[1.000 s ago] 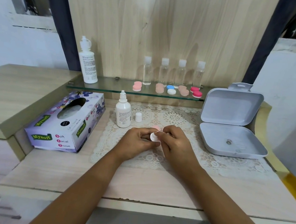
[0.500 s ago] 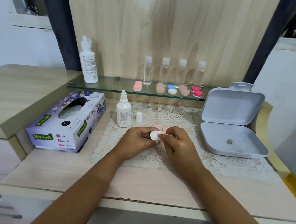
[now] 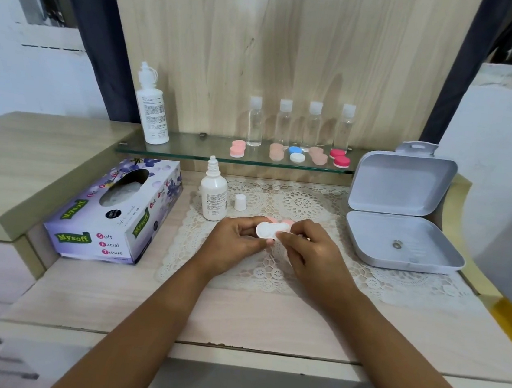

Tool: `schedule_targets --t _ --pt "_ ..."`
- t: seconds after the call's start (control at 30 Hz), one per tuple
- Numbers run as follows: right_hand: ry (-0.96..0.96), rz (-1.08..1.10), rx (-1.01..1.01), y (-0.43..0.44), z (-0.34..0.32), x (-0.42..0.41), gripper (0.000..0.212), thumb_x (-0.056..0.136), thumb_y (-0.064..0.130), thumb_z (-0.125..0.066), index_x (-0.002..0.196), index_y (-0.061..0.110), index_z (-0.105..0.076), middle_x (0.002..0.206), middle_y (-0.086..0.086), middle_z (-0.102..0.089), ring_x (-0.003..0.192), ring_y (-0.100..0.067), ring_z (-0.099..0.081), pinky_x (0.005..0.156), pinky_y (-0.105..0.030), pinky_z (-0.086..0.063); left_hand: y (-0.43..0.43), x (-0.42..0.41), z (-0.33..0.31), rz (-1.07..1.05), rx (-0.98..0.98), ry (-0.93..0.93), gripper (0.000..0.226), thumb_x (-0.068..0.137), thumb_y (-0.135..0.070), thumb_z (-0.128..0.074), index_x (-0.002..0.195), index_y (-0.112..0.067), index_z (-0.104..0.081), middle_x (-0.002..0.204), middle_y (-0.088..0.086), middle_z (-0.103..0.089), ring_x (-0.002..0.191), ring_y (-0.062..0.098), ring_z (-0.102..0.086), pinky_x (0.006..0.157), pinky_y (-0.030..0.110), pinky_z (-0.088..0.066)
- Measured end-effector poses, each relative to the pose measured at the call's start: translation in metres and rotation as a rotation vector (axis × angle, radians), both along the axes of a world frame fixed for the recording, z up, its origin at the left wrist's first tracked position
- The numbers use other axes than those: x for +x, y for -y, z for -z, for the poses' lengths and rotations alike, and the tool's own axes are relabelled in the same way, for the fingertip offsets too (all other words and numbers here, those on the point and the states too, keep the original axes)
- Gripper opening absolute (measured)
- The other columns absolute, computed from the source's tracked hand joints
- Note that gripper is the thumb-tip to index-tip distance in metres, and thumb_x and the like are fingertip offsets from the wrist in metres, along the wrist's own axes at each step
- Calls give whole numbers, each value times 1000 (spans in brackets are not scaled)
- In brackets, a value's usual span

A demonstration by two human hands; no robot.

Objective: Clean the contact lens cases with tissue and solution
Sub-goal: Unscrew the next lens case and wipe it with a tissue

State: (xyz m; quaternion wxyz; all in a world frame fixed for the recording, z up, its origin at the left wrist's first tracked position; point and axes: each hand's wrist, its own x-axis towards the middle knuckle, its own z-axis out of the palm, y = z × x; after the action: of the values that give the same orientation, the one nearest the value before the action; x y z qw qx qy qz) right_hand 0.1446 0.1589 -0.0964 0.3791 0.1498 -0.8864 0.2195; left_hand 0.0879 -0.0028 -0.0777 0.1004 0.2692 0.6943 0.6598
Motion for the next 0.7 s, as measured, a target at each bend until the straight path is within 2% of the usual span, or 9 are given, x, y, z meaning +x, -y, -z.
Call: schedule_targets --t 0.1,0.2,0.3,0.37,0.47,0.53,0.6,0.7 --pt "18 22 -79 -4 -2 -2 25 88 18 -51 92 4 -72 80 -8 -57 68 -18 -53 62 -20 -39 1 -1 1 -12 -10 -6 37 78 4 -68 109 -15 -66 98 3 -71 86 0 -65 76 13 -48" --pt "28 76 -167 -7 -4 -5 16 80 6 -60 90 2 -73 76 -10 -58 69 -10 -51 66 -9 -37 1 -1 3 -9 -20 -16 37 78 4 -68 108 -18 -66 94 -2 -72 84 0 -65 75 14 -48" --pt "61 123 -266 -5 -7 -5 18 80 3 -61 93 1 -73 79 -10 -59 71 -11 -56 70 0 -36 1 0 2 -4 -25 -23 37 78 4 -69 108 -17 -65 94 -4 -71 86 0 -65 75 13 -49" --pt "109 156 -350 -3 -12 -2 17 83 1 -62 97 2 -72 85 -11 -60 74 -14 -56 70 -2 -36 1 0 2 1 -32 -37 36 78 2 -69 108 -19 -65 96 -4 -71 88 0 -65 77 13 -49" --pt "237 183 -461 -5 -16 -1 21 88 8 -59 106 10 -70 94 -7 -59 81 -10 -52 68 -5 -34 1 -2 2 0 -45 -61 35 78 -2 -70 107 -22 -66 101 -2 -71 94 4 -65 83 18 -51" --pt "318 140 -550 -6 -17 -3 24 89 14 -58 112 15 -67 100 -4 -60 87 -8 -53 69 -1 -36 1 -3 2 7 -32 -67 35 78 -2 -70 107 -21 -66 103 -2 -71 98 8 -65 88 22 -51" --pt "414 71 -610 -4 -18 -3 28 89 16 -59 117 14 -64 106 -2 -61 93 -9 -55 71 0 -38 1 -2 1 28 -16 -77 35 79 0 -69 105 -23 -66 99 -8 -72 98 8 -65 90 23 -50" --pt "475 -21 -721 -1 -21 0 28 88 9 -60 115 8 -64 105 -1 -64 88 -8 -58 66 -1 -42 0 -2 0 58 -27 -83 36 80 3 -66 103 -25 -65 93 -12 -72 93 5 -65 88 21 -50"
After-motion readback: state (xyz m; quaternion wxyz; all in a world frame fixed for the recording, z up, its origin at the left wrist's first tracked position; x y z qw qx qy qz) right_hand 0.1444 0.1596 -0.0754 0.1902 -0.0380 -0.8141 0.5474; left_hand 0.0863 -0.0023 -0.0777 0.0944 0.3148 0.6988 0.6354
